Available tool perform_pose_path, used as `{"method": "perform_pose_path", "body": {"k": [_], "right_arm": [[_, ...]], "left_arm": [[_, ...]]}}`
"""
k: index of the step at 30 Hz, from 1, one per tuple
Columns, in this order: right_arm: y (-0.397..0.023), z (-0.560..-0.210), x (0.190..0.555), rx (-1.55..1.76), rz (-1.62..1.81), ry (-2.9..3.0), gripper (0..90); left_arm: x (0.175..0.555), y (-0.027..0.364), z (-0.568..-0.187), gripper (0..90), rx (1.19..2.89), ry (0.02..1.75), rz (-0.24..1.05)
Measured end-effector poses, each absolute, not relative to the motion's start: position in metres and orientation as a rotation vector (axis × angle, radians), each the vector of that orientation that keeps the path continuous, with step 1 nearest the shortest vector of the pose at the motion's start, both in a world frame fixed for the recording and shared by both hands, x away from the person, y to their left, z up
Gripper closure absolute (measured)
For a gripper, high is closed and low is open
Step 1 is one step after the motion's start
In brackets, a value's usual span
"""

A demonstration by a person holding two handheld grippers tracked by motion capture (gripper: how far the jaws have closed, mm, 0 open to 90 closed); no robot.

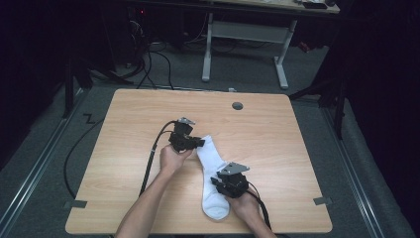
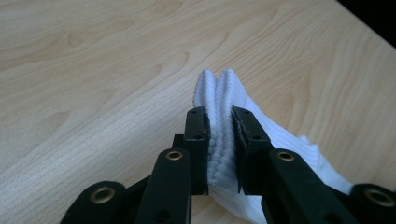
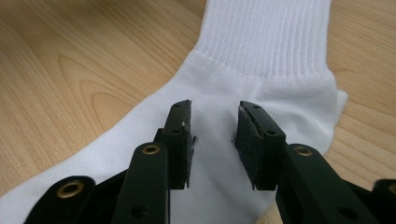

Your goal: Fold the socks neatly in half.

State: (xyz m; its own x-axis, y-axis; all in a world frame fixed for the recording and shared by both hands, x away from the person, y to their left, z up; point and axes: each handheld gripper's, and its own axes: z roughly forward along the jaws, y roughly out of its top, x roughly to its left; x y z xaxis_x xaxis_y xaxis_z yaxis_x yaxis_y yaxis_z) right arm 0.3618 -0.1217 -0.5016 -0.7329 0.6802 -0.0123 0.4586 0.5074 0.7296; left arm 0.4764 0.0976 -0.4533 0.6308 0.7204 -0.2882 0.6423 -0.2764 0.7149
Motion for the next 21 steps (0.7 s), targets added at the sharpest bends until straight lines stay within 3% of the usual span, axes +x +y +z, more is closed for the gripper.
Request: {"method": "perform_pose_path", "body": {"k": [21], "right_arm": [[-0.114,-0.501,0.377,1.007,1.049,2.433,66.4]], "left_arm": [[0.424,0.091,-0.407,77.3,1.976,0.778,0.131]]}}
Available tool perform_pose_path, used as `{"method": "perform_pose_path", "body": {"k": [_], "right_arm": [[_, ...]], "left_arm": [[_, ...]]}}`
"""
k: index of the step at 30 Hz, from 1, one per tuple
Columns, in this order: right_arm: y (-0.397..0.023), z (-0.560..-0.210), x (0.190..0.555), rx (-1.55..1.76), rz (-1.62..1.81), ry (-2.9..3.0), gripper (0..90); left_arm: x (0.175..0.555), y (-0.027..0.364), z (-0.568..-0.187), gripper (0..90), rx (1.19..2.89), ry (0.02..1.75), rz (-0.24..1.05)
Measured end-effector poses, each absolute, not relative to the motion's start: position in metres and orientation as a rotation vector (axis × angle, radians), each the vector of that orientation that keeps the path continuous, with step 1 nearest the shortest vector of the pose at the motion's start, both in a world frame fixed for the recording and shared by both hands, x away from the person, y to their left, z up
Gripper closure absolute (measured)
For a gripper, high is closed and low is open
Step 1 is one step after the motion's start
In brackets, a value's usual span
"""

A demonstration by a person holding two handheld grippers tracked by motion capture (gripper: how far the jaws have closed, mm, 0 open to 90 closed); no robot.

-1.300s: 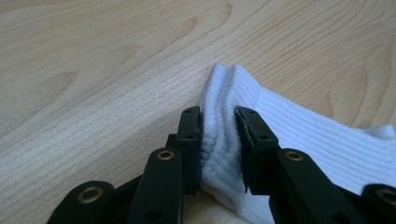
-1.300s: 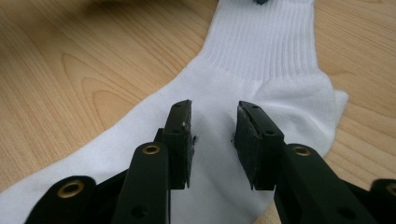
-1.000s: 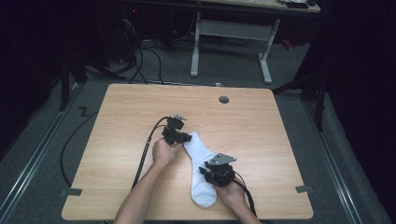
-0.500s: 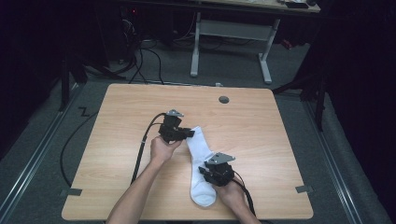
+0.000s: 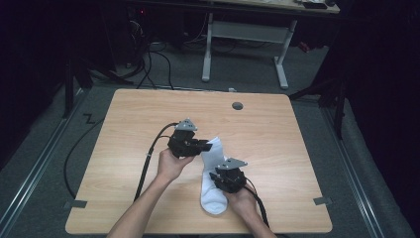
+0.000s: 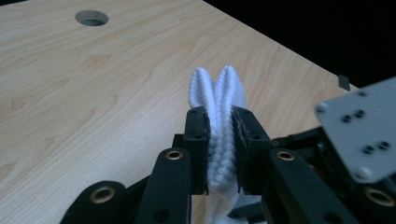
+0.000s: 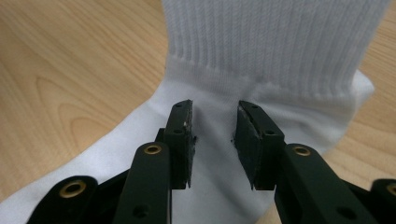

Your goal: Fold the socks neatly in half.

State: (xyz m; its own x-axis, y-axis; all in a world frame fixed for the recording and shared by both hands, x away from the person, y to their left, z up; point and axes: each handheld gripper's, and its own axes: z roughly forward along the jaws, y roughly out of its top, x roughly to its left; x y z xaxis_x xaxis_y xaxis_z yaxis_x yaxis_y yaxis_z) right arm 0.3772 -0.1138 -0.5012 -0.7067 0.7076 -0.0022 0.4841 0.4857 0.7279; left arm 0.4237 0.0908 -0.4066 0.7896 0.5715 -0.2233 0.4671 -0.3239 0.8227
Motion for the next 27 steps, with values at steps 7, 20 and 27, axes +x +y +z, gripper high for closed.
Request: {"method": "perform_pose_path", "body": {"k": [7,20,27], "right_arm": [[-0.105,-0.501,0.398,1.031,1.034,2.418,66.7],[-0.100,-0.495,0.420,1.047,1.097,2.374,62.2],[-0.116,-0.471,0.379,0.975,1.164,2.428,58.7]], "left_arm": [[0.413,0.098,-0.413,77.1,1.946,0.797,0.163],[0.423,0.106,-0.424,77.0,1.883,0.899,0.200],[0.423,0.102,-0.425,76.9,1.895,0.895,0.217]]}}
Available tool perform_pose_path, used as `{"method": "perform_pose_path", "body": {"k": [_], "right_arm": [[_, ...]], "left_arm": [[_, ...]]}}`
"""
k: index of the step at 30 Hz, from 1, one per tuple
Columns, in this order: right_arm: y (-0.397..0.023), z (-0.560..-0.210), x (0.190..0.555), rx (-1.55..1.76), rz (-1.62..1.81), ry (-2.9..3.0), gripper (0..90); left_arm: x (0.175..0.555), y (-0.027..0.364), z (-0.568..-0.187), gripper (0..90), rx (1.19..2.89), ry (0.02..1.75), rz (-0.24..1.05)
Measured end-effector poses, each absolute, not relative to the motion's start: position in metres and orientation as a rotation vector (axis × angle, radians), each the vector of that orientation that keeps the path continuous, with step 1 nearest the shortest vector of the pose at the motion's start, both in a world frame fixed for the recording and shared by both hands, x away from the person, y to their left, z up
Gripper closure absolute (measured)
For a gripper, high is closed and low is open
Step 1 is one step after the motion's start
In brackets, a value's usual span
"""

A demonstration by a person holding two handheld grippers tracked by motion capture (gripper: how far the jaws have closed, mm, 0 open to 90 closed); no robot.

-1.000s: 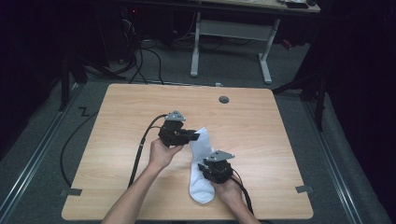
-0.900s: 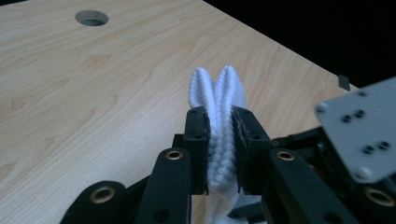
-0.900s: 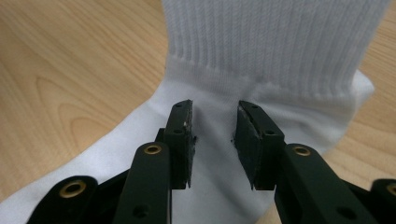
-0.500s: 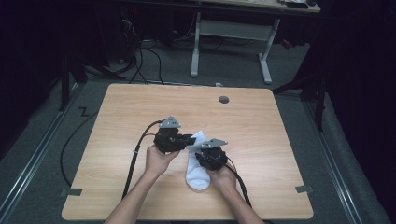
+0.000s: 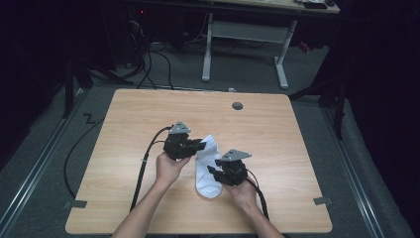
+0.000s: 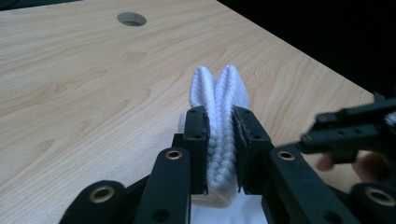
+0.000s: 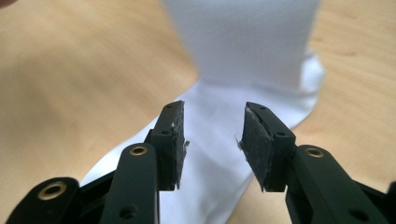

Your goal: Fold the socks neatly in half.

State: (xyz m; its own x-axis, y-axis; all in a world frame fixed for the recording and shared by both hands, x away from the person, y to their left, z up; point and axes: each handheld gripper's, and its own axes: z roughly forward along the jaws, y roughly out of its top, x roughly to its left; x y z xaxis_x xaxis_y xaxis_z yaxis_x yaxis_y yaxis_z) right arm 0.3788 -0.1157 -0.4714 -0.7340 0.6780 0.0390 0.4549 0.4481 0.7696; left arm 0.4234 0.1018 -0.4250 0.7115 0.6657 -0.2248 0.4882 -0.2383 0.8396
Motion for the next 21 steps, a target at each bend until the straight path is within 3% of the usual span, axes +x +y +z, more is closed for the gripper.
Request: {"method": "perform_pose_path", "body": {"k": [10,21], "right_arm": [[-0.112,-0.502,0.358,0.920,1.060,2.463,60.2],[-0.109,-0.505,0.363,0.936,1.075,2.426,61.4]], "left_arm": [[0.412,0.103,-0.420,76.9,1.900,0.838,0.196],[0.386,0.102,-0.429,76.7,1.945,0.791,0.218]]}}
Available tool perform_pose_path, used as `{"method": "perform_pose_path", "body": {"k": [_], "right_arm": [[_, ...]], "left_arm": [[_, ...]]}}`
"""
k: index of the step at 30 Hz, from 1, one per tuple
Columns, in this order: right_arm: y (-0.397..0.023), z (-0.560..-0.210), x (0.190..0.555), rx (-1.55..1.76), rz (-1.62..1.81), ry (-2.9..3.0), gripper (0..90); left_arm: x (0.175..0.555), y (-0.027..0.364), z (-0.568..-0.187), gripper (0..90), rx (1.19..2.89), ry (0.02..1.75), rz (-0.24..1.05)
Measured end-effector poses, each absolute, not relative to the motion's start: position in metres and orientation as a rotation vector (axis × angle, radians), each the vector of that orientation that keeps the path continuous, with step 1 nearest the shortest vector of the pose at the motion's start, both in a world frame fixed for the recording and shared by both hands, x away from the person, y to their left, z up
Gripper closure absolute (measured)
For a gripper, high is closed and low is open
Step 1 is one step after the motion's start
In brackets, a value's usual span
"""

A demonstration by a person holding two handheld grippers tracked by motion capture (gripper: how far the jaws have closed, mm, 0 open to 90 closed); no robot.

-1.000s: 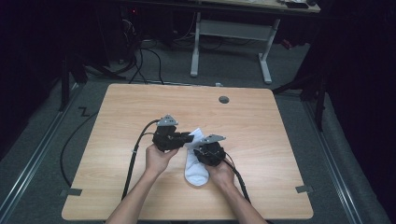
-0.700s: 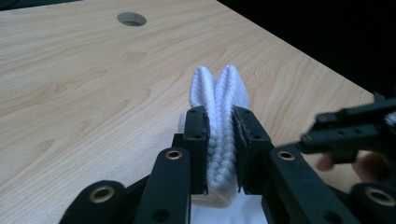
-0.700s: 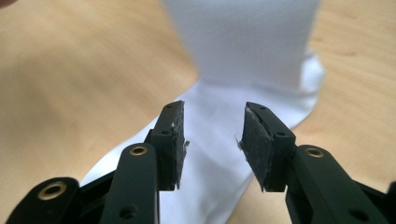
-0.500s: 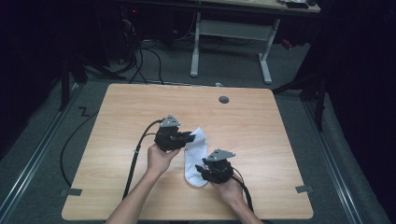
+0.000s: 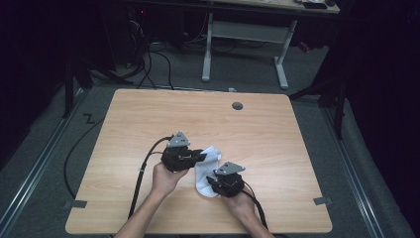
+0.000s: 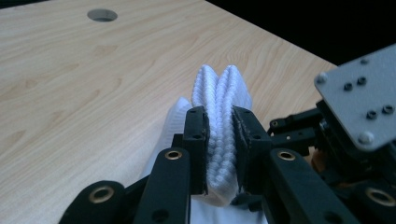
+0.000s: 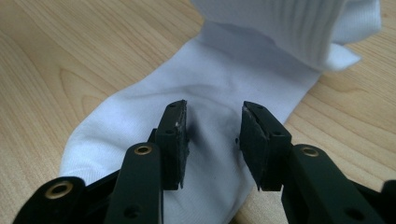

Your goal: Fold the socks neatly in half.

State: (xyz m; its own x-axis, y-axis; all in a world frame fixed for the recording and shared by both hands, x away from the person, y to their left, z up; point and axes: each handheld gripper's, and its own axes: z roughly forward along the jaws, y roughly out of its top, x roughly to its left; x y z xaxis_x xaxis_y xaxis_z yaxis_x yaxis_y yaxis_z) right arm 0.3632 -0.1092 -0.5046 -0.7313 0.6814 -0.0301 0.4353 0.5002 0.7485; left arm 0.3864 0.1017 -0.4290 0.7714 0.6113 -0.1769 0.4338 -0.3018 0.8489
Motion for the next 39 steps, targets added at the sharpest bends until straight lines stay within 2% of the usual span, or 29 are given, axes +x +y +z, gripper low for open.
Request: {"method": "perform_pose_path", "body": {"k": [8,15,22,28,39], "right_arm": [[-0.108,-0.505,0.367,0.947,1.083,2.414,61.4],[-0.110,-0.504,0.369,1.001,1.108,2.405,58.0],[-0.120,-0.487,0.351,0.957,1.161,2.425,56.0],[-0.125,-0.493,0.339,0.942,1.144,2.454,56.1],[-0.114,-0.503,0.344,0.946,1.094,2.460,56.6]], "left_arm": [[0.368,0.087,-0.438,75.9,2.006,0.763,0.313],[0.373,0.084,-0.450,75.9,2.019,0.801,0.330],[0.371,0.085,-0.453,75.9,2.011,0.811,0.340],[0.369,0.082,-0.454,75.9,2.015,0.800,0.344],[0.357,0.076,-0.459,75.5,2.054,0.772,0.380]]}}
